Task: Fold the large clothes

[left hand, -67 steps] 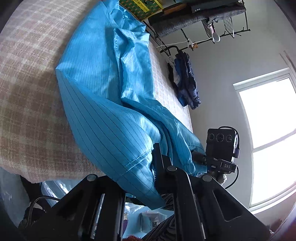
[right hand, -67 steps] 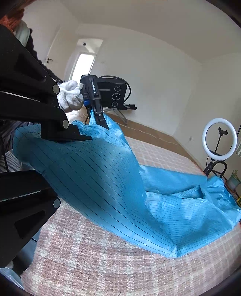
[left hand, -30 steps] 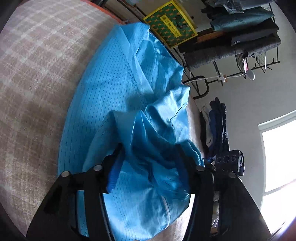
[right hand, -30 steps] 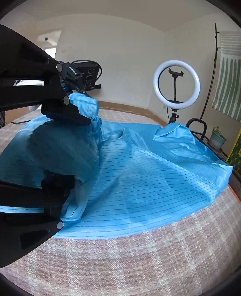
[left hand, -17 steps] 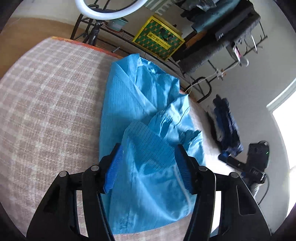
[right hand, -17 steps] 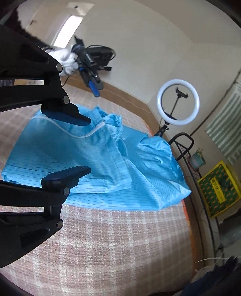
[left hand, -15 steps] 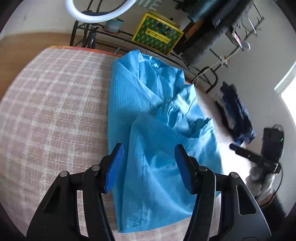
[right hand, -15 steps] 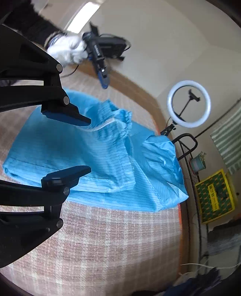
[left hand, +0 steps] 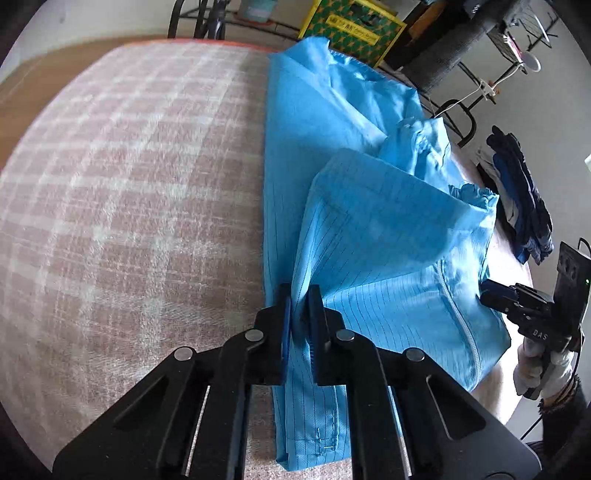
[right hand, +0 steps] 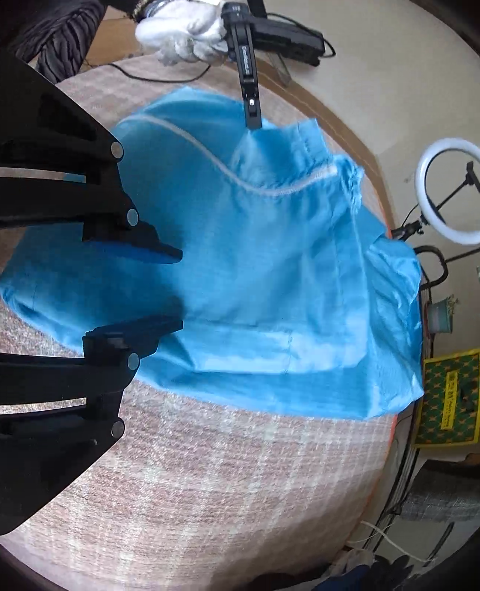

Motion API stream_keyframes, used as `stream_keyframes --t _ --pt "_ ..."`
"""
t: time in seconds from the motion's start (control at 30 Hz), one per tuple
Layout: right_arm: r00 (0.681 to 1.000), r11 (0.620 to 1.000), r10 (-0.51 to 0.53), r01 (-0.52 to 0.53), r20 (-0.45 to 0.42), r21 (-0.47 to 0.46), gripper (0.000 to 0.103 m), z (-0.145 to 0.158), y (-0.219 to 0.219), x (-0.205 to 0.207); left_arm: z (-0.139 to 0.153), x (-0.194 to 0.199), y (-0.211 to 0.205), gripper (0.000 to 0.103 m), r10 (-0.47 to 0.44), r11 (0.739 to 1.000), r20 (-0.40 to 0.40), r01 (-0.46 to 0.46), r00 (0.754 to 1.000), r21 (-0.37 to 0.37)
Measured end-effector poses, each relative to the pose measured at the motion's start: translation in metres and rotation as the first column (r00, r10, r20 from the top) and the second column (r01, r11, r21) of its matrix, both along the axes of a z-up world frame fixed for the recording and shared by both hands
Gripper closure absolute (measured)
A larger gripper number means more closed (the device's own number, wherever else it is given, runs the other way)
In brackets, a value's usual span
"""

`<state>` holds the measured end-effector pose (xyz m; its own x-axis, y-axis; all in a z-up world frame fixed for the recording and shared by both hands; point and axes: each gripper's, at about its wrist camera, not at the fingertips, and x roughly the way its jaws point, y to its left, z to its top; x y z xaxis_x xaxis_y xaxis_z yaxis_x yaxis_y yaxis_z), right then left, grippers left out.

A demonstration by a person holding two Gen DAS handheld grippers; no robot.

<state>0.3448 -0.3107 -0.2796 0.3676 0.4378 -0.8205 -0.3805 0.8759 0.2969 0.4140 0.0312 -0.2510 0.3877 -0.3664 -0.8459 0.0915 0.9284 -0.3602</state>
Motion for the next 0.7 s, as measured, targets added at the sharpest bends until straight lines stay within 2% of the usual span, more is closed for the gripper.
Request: stream_keyframes --t 0.07,0.1,0.2,0.23,0.27,0.33,0.47,0.53,0.6,0.63,0.67,0.7 --pt "1.0 1.0 0.006 -0.006 -0.003 -0.007 0.077 0.002 -0.002 -0.001 0.006 -0.002 -0.002 0.087 -0.014 0.999 0.028 0.013 1.0 0.035" --pt "1.0 1.0 0.009 -0.009 0.004 -0.018 0.077 0.005 -0.003 -0.003 0.011 -0.004 0.001 0.082 -0.007 1.0 0.048 0.006 0.999 0.026" --pt "0.997 0.999 0.029 -0.03 0.073 0.014 0.074 0.023 -0.005 -0.009 0.022 -0.004 0.01 0.082 0.007 1.0 0.08 -0.006 0.997 -0.017" --pt "0.993 1.0 0.019 -0.019 0.114 0.006 0.069 0.031 -0.007 -0.008 0.025 -0.004 0.01 0.082 -0.005 1.0 0.086 0.008 0.996 -0.026" --pt "0.989 1.0 -0.004 0.005 0.148 -0.003 0.059 0.037 -0.01 -0.006 0.029 -0.004 0.009 0.082 -0.015 1.0 0.096 0.017 0.995 -0.022" --pt "0.982 0.999 -0.05 0.045 0.183 0.028 0.044 0.042 -0.017 0.004 0.033 -0.004 0.005 0.082 -0.043 0.999 0.115 0.044 0.992 -0.006" --pt "0.987 0.994 -0.086 0.075 0.135 0.085 0.044 0.03 -0.02 0.034 0.031 0.003 -0.004 0.082 -0.048 0.998 0.088 0.051 0.995 -0.032" --pt "0.99 0.991 -0.087 0.075 0.109 0.114 0.045 0.021 -0.016 0.043 0.031 0.002 -0.009 0.082 -0.064 0.998 0.092 0.065 0.994 -0.003" --pt "0.992 0.989 -0.088 0.076 0.09 0.126 0.065 0.014 -0.011 0.049 0.029 0.0 -0.014 0.082 -0.081 0.997 0.098 0.08 0.992 0.014" --pt "0.994 0.988 -0.087 0.077 0.069 0.133 0.091 0.01 -0.009 0.051 0.03 0.0 -0.016 0.082 -0.087 0.996 0.101 0.086 0.991 0.017" --pt "0.995 0.986 -0.086 0.077 0.053 0.146 0.1 0.008 -0.009 0.052 0.031 -0.001 -0.018 0.082 -0.092 0.996 0.106 0.09 0.99 0.02" --pt "0.993 0.985 -0.098 0.089 0.058 0.147 0.1 0.009 -0.01 0.05 0.032 -0.003 -0.019 0.082 -0.092 0.996 0.114 0.09 0.989 0.023"
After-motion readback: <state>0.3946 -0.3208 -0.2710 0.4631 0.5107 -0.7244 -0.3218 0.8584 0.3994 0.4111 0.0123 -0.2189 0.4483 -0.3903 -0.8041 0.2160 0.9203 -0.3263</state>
